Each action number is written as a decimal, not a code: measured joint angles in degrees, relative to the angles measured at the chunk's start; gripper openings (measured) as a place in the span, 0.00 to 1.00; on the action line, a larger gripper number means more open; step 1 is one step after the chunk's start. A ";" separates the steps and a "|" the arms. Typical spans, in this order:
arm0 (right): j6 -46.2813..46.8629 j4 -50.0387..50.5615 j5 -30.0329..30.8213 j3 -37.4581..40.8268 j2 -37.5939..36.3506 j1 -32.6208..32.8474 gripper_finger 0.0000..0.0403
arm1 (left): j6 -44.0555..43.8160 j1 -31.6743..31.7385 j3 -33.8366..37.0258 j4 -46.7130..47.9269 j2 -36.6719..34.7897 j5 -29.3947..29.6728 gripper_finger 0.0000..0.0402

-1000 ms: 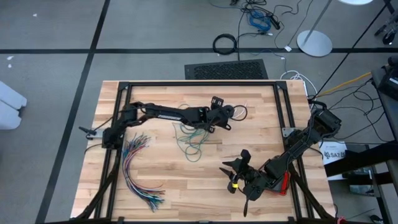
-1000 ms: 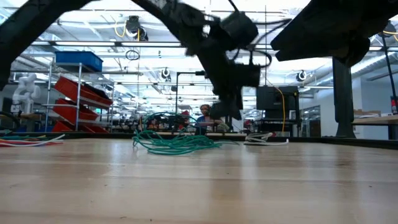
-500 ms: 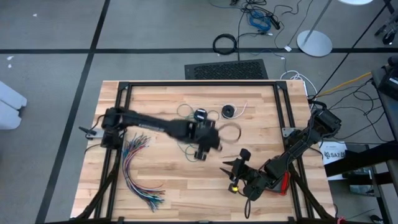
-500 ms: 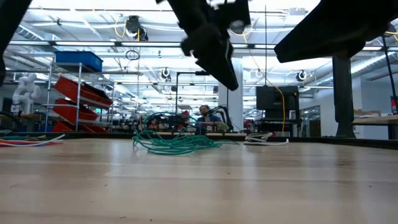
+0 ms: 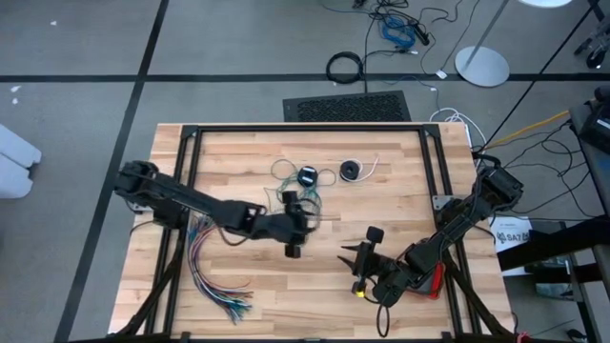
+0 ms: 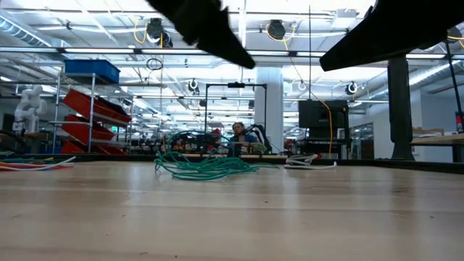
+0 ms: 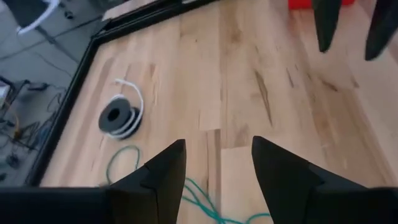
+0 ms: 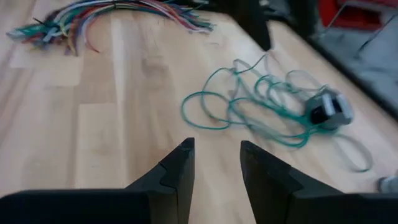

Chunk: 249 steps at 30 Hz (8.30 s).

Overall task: Coil cords
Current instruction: Coil the green wire onto the spool

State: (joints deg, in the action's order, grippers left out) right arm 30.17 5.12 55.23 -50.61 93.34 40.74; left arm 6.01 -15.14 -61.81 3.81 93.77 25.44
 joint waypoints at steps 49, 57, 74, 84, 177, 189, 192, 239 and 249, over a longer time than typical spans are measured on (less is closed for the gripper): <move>-33.94 -36.74 -25.60 5.44 12.61 -29.24 0.29 | -6.25 -4.71 37.05 -58.34 -5.83 5.25 0.48; -40.45 -50.69 -25.58 5.44 17.55 -31.38 0.29 | -2.26 -0.72 36.99 -58.76 -5.83 6.81 0.48; -41.51 -53.64 -25.51 5.42 17.05 -30.49 0.29 | 0.43 5.26 36.11 -58.69 -5.79 2.23 0.48; -41.64 -53.81 -25.35 5.42 17.05 -30.13 0.29 | -3.70 5.22 36.11 -58.69 -5.79 -8.86 0.48; -51.82 -4.48 -37.51 -12.46 16.06 -51.32 0.29 | 12.14 14.37 36.14 -58.21 -5.83 -4.25 0.48; -50.40 -6.47 -39.15 -12.46 16.06 -51.54 0.29 | 12.18 14.37 36.14 -58.36 -5.83 -4.22 0.48; -50.36 -6.76 -39.11 -12.46 16.06 -51.53 0.28 | 12.18 14.37 36.14 -58.47 -5.83 -4.22 0.48; -35.65 15.56 -33.16 -12.39 3.75 -46.24 0.00 | 7.86 14.26 36.11 -56.83 -5.81 -4.64 0.48; -35.36 17.56 -41.72 -12.44 3.54 -44.65 0.00 | 7.86 14.26 36.12 -56.81 -5.81 -4.64 0.48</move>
State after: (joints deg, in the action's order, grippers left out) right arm -5.19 22.68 13.50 -63.05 96.88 -3.91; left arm 13.87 -0.89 -25.68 -52.99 87.96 20.80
